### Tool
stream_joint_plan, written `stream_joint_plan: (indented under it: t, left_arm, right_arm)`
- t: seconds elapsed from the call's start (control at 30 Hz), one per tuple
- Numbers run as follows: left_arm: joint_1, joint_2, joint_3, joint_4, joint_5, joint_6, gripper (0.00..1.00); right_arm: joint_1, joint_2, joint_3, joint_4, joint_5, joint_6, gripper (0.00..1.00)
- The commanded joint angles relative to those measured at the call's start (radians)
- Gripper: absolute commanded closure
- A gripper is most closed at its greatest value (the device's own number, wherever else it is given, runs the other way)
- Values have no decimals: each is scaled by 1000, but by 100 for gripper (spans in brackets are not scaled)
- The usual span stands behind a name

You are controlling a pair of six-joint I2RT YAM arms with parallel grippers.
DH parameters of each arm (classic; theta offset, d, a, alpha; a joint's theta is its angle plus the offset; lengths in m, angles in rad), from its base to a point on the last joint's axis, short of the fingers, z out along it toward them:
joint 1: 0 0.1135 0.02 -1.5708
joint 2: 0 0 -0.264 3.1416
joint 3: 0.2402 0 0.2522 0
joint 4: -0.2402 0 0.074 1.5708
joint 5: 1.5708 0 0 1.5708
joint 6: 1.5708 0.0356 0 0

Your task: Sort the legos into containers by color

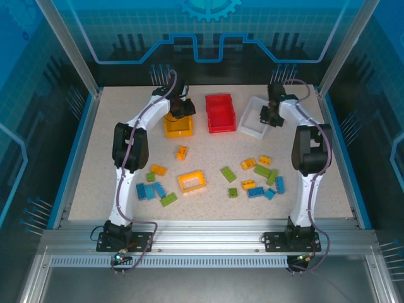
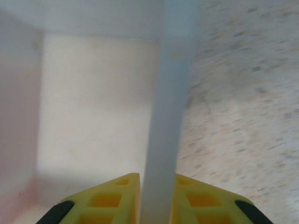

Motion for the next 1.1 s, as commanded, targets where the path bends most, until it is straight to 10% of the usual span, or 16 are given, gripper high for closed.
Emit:
stream_joint_plan:
  t: [0.0,0.6,1.07]
  left_arm:
    - [-5,-56,-52,-2,29,-22,73]
    - [-1,-97,-59,59,4,35,51]
    - [-57,-44,70,132,6,67,56]
  right_arm:
    - [56,-42,45,-67,59,-69,76]
    - [64,101,265,-151,-23,-158,78]
    - [133,-58,164,-16,-26,-147,44]
